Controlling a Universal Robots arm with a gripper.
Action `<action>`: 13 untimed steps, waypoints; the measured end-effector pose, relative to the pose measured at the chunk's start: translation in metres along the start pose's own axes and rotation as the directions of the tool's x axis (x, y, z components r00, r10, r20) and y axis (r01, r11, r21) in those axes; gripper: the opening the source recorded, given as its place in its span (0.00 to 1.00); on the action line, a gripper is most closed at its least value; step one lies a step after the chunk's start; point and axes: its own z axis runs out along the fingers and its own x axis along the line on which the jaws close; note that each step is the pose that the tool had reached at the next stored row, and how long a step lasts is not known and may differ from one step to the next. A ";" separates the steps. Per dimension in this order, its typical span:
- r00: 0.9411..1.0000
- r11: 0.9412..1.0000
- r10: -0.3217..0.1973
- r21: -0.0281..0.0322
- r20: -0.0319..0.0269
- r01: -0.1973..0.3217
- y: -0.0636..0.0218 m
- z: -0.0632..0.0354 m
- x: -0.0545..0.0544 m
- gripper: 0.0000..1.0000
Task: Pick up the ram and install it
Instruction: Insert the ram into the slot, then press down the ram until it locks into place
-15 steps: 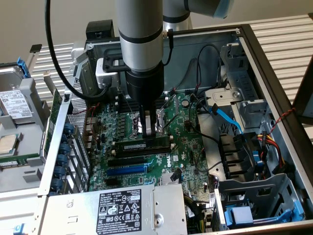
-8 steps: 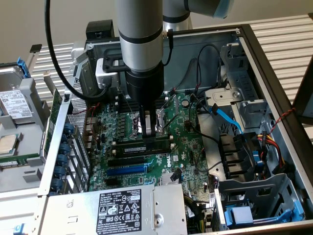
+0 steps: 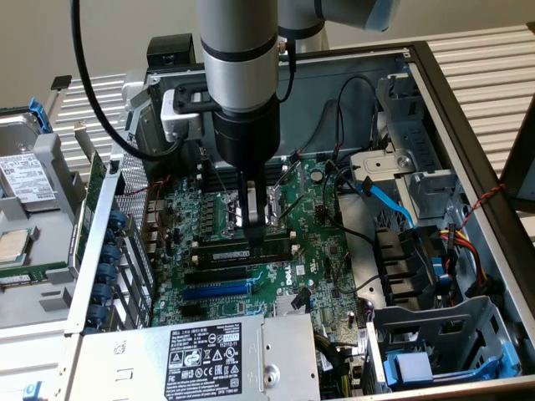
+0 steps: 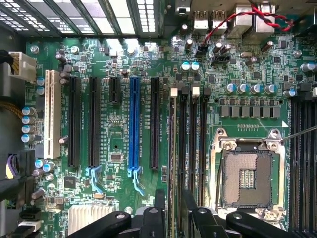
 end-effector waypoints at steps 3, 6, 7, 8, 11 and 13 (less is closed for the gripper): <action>1.000 1.000 0.000 0.000 0.000 0.000 0.0001 -0.0021 0.000 0.28; 1.000 1.000 0.000 0.001 0.001 0.000 0.0002 -0.0044 0.000 0.28; 1.000 1.000 0.000 0.001 0.001 0.000 0.0002 -0.0045 0.000 0.28; 1.000 1.000 0.000 0.001 0.001 0.000 0.0002 -0.0048 0.000 0.28; 1.000 1.000 0.000 0.001 0.002 0.000 0.0004 -0.0050 0.000 0.28; 1.000 1.000 0.000 0.002 0.002 0.000 0.0004 -0.0051 0.000 0.28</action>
